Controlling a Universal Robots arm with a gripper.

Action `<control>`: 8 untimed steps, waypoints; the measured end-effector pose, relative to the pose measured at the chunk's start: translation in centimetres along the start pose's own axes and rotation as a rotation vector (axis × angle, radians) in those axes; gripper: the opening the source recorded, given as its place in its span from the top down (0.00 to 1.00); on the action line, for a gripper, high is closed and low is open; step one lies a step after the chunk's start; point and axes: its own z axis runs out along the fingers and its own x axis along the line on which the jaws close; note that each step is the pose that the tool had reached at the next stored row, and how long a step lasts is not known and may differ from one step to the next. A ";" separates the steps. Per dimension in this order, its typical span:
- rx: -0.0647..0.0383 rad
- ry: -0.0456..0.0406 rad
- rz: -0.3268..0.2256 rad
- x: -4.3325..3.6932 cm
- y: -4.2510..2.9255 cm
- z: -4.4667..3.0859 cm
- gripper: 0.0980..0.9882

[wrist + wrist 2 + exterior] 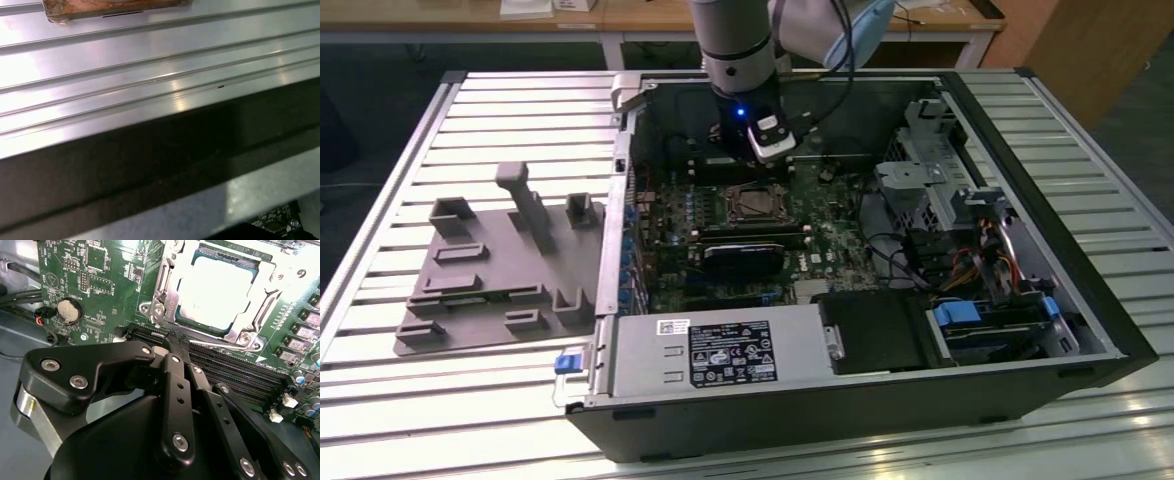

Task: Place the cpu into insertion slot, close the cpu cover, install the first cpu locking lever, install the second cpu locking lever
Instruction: 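Install the first cpu locking lever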

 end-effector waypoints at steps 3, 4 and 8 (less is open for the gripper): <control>0.002 -0.0011 0.006 0.02 -0.02 0.13 1.00; 0.002 -0.0015 0.008 0.01 -0.02 0.17 1.00; 0.004 -0.0025 0.014 -0.17 0.05 0.30 1.00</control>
